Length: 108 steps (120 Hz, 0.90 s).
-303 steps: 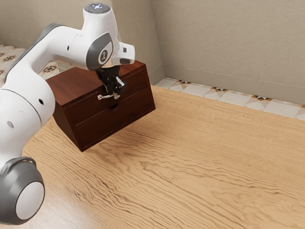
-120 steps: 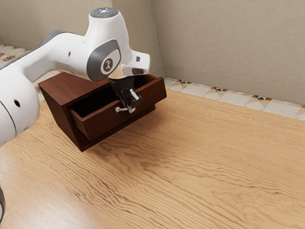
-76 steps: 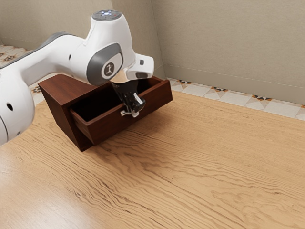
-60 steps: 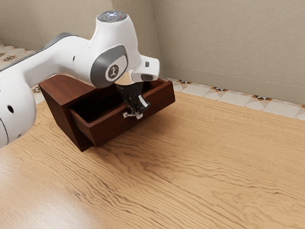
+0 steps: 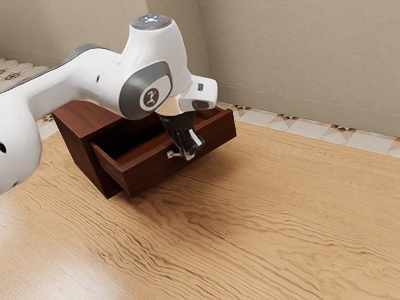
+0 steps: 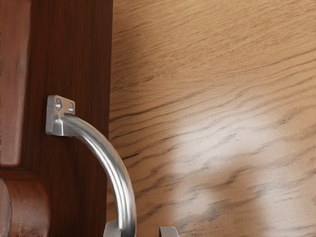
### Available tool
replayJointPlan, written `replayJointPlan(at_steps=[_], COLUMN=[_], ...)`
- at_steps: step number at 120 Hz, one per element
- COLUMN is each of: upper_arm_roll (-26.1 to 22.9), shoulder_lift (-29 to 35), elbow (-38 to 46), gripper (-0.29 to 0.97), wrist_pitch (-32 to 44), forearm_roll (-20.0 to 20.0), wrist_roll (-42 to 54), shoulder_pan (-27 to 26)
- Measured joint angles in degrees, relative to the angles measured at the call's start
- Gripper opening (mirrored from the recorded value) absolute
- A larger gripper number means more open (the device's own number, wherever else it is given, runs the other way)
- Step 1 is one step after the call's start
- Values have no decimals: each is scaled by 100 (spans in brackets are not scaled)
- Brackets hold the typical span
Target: Pull the drawer handle with one arm to open the drawer
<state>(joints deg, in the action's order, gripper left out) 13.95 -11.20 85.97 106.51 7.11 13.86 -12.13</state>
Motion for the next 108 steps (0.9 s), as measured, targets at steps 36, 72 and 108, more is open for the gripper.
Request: replayJointPlan(at_steps=[36, 72, 108], upper_arm_roll=[42, 42, 26], shoulder_lift=[54, 693, 1669], elbow=[-11, 9, -183], gripper=[3, 49, 63], wrist_pitch=[-19, -265, -1638], forearm_roll=[-194, -166, -391], wrist_roll=[-145, -237, -316], shoulder_pan=[56, 21, 102])
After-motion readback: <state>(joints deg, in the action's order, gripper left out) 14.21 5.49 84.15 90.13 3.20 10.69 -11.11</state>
